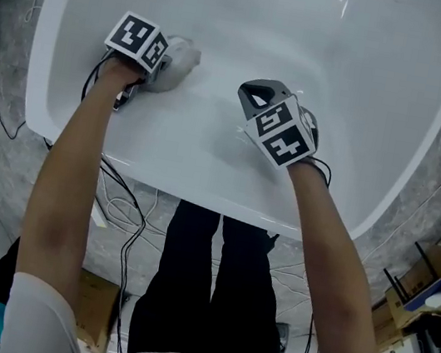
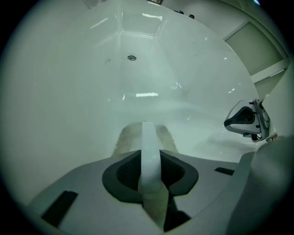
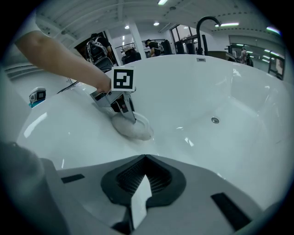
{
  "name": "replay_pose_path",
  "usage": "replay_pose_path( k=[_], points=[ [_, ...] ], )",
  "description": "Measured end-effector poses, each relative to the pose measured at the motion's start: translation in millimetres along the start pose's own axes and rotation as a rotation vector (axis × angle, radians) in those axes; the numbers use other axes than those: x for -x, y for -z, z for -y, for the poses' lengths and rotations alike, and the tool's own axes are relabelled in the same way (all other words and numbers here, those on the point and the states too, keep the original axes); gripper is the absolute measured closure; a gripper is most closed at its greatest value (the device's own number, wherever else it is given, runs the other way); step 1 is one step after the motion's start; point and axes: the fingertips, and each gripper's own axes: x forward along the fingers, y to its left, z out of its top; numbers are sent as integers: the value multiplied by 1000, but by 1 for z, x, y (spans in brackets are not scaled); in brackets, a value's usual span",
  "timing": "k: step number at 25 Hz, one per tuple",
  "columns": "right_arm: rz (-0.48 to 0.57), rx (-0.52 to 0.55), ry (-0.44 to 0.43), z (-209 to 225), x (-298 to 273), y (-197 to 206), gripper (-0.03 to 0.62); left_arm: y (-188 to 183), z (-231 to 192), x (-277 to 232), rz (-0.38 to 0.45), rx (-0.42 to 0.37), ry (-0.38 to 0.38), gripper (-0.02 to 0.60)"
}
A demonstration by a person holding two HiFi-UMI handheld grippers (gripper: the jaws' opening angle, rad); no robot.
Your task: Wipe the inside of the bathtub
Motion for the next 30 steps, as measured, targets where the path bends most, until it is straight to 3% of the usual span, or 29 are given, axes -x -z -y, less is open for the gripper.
replay_pose_path(
  k=[10,19,25,30],
  points=[
    [54,-60,21,-20,45,-27,574,5,26,51,113,13,17,485],
    [165,-165,73,-40,128,-59,574,-7,86,140,358,55,84,485],
    [252,-222,129,-53,201,-83,574,-9,133,206,474,42,107,485],
    [308,-230,182,-64,259,-103,574,-2,172,263,544,-29,86,485]
  ],
)
